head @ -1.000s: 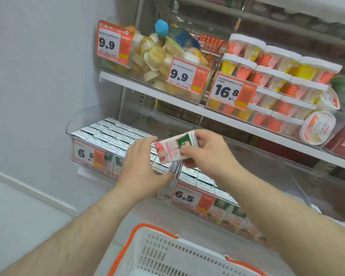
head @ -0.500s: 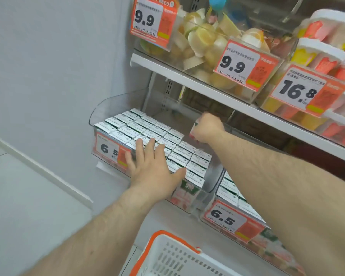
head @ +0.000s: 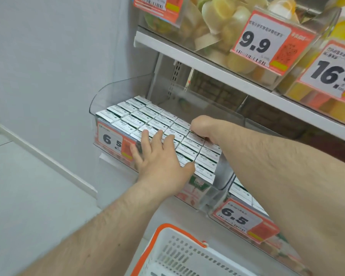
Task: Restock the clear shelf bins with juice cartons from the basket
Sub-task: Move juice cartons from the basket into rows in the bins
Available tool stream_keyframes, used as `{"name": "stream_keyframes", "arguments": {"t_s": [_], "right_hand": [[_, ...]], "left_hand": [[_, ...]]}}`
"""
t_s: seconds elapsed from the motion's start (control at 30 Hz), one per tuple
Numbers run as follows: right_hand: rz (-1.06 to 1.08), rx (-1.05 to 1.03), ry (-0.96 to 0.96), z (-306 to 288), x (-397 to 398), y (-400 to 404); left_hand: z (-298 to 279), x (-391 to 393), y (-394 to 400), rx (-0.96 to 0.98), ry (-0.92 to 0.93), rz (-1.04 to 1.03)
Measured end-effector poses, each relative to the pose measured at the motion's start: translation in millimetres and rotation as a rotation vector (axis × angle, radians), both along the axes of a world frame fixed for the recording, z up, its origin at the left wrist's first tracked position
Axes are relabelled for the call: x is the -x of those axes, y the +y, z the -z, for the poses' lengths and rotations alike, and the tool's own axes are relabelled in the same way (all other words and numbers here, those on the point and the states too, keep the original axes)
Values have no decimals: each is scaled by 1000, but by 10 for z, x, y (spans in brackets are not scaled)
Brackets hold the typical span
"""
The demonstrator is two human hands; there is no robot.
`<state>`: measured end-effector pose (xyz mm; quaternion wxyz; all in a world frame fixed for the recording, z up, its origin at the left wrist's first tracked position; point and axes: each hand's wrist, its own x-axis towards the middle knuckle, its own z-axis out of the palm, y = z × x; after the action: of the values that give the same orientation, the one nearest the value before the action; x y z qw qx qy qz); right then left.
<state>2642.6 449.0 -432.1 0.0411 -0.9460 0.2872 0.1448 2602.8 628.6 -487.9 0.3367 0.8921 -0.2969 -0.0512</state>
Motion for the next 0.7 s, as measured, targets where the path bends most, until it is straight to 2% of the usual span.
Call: {"name": "stream_keyframes", "arguments": {"t_s": [0.07,0.13,0.2,0.27,0.37,0.43,0.5,0.6,0.7], "right_hand": [[73,6,13,-27,-4,96],[-47,179,116,-53,35,152],[-149,320,135,-94,186,210],[-176,397,38,-161,396,256],[-154,327,-281,-249,781,384],[-155,301,-519,-270,1097,571],[-247,335,-805,-192,1438,739],[-273,251,-1179,100,2074,875],[-114,92,-1243,557,2772,878]], "left_hand": [[-39,49,4,13,-25,-18],[-91,162,21,86,-118,-24],[-127,310,47,241,-219,20],[-154,476,77,353,-261,123],[-166,736,106,379,-138,275],[-122,910,100,304,-87,357],[-13,1091,76,131,-68,452],[274,1367,26,-133,49,599],[568,1617,-1,-280,108,731]]}}
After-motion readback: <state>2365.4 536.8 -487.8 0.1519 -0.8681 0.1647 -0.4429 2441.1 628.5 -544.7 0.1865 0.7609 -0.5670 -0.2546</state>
